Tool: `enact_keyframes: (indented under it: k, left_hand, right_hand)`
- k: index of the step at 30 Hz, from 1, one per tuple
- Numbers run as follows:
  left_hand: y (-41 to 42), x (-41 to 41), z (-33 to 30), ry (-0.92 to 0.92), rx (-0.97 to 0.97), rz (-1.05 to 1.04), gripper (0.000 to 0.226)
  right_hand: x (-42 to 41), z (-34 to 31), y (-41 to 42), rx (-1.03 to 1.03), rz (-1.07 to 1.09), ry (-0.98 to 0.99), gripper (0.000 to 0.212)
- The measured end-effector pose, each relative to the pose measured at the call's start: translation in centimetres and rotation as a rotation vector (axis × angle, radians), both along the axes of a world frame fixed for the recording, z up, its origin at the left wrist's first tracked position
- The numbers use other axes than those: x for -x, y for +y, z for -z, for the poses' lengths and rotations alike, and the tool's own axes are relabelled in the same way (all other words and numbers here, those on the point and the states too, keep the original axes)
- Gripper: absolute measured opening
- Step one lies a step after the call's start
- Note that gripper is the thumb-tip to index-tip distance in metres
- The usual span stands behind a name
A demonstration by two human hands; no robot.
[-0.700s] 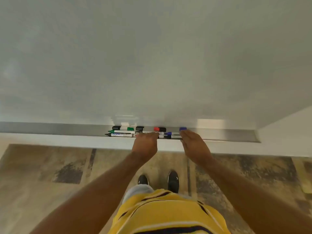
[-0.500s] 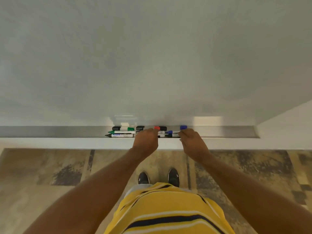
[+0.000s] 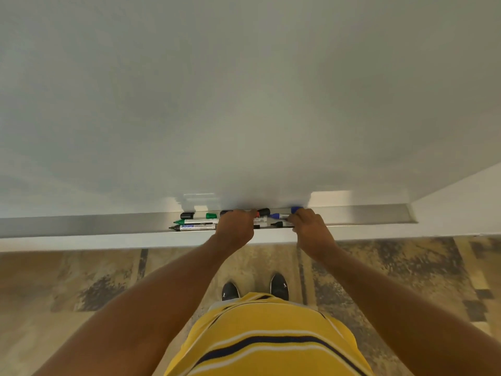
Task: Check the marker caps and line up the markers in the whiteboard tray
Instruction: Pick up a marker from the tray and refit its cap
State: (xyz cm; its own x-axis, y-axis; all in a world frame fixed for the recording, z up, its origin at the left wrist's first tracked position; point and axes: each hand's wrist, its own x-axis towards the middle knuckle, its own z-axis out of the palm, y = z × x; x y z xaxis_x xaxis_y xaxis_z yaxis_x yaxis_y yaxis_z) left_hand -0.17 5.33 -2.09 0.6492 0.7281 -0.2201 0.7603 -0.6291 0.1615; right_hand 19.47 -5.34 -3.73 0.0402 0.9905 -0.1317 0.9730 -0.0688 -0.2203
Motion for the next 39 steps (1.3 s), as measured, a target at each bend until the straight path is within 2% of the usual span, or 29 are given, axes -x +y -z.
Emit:
enact_keyframes:
  k: [8,13,22,33,39]
  left_hand:
    - [0.5,0.6,0.6,0.046,-0.033,-0.036,0.029]
    - [0.4,-1.7,0.1,0.044,-0.064,0.042,0.023]
    - [0.0,-4.5,0.1,0.14,-0.016,-0.011,0.011]
    - [0.1,-4.9,0.1,0.176,-0.055,0.046,0.009]
    - [0.2,-4.3,0.7,0.123,-0.063,0.035,0.014]
  right_hand:
    - [-0.6,0.1,-0.1,-0.065,-0.008,0.008,0.03]
    - [-1.3,-0.2,-0.1,-0.139,0.001,0.086,0.023]
    - [-3.3,-2.0,-2.1,-0.325,0.168,0.218,0.02]
    - [-4.0,-1.9,-2.8,-0.311,0.241,0.273,0.023]
    - [-3.6,-1.4,-2.4,-0.289,0.264,0.306,0.024]
